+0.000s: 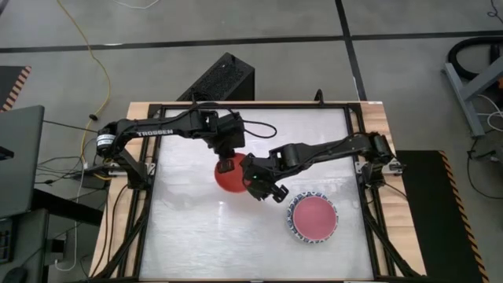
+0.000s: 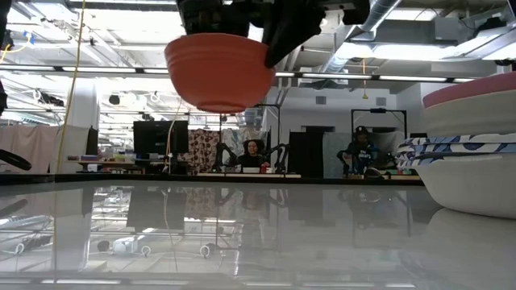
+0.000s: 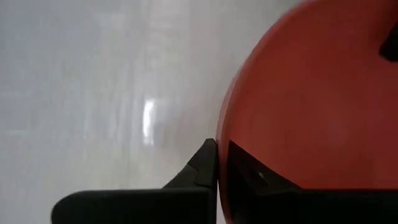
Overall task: Nest bowls inside each other by size order
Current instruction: Stack the orange bowl on top of the pink bowl
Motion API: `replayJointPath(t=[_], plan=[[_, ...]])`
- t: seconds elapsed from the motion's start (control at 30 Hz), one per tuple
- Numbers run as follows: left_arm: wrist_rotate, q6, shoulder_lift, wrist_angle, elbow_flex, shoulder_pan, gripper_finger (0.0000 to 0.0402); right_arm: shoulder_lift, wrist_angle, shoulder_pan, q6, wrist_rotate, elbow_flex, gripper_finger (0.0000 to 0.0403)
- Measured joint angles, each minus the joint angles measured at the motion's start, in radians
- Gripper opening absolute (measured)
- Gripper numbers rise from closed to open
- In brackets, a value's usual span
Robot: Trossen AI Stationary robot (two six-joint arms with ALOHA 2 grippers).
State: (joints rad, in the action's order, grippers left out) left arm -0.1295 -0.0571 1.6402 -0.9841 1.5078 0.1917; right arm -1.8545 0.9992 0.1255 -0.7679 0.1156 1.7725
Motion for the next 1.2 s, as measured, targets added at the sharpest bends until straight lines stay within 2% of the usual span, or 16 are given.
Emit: replayJointPath(t=[0.1,0.27,0.53,0.73,0.93,1.03,1.2], plan=[[-0.005,0.002,0.000,0.030,0.002,0.000,0.0001,0.000,0.009,0.008,0.000,0.002,0.000,0.0015],[-0.001,-0.047,0.000,0.036,0.002,-0.002,0.0028,0.000,0.022,0.017,0.069,0.014,-0.001,0.0012],[-0.076,-0.141,-0.014,-0.020,0.010,-0.002,0.0149,0.000,0.019,0.021,0.222,0.017,0.000,0.0012],[-0.082,-0.213,-0.014,-0.172,0.127,-0.003,0.0228,0.009,0.051,0.033,0.315,0.029,-0.001,0.0011],[-0.090,-0.269,-0.016,-0.234,0.292,0.000,0.0243,0.018,0.113,0.038,0.459,0.042,-0.002,0.0011],[-0.056,-0.289,-0.015,-0.273,0.349,0.004,0.0244,0.040,0.160,0.060,0.554,0.046,-0.002,0.0011],[-0.025,-0.306,-0.015,-0.300,0.418,0.017,0.0244,0.128,0.228,0.123,0.719,0.054,-0.002,0.0011]])
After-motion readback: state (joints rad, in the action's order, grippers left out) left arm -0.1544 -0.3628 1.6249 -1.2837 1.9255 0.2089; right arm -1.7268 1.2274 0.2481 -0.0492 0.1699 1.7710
